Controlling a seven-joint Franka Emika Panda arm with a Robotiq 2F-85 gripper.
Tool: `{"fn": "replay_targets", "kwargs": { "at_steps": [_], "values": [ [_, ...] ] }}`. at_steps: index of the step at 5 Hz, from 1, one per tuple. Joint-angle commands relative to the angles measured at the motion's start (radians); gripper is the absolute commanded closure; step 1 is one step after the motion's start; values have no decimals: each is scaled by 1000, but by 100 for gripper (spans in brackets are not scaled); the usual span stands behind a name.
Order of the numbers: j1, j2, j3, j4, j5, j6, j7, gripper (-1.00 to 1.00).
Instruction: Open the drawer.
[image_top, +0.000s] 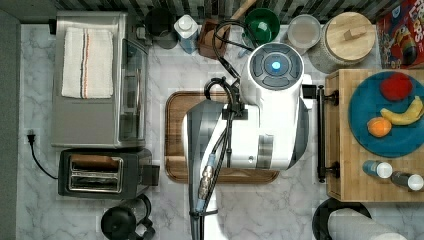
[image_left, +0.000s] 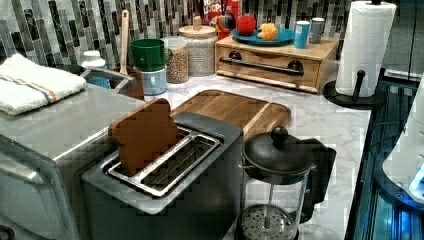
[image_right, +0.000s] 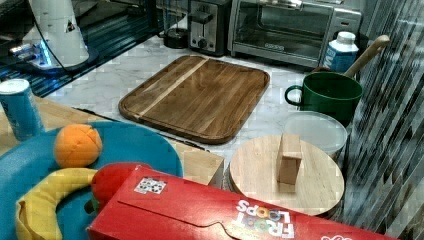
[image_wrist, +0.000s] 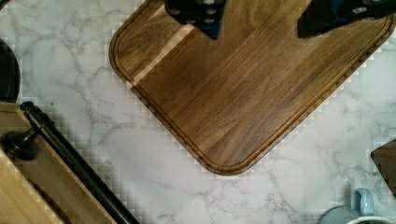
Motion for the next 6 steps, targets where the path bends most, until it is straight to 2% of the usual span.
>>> {"fn": "replay_targets", "kwargs": {
  "at_steps": [1,2,4,5,6],
  "values": [
    [-3,0,2,0,-1,1,-2,-100],
    [-13,7,-3,13,5,-6,-79,-100],
    [-56,-38,-37,-120,-11,136,-370,-100],
    [-37,-36,-101,-146,-24,170,-524,-100],
    [-96,-32,-97,-180,-39,253,-689,-100]
  ]
}}
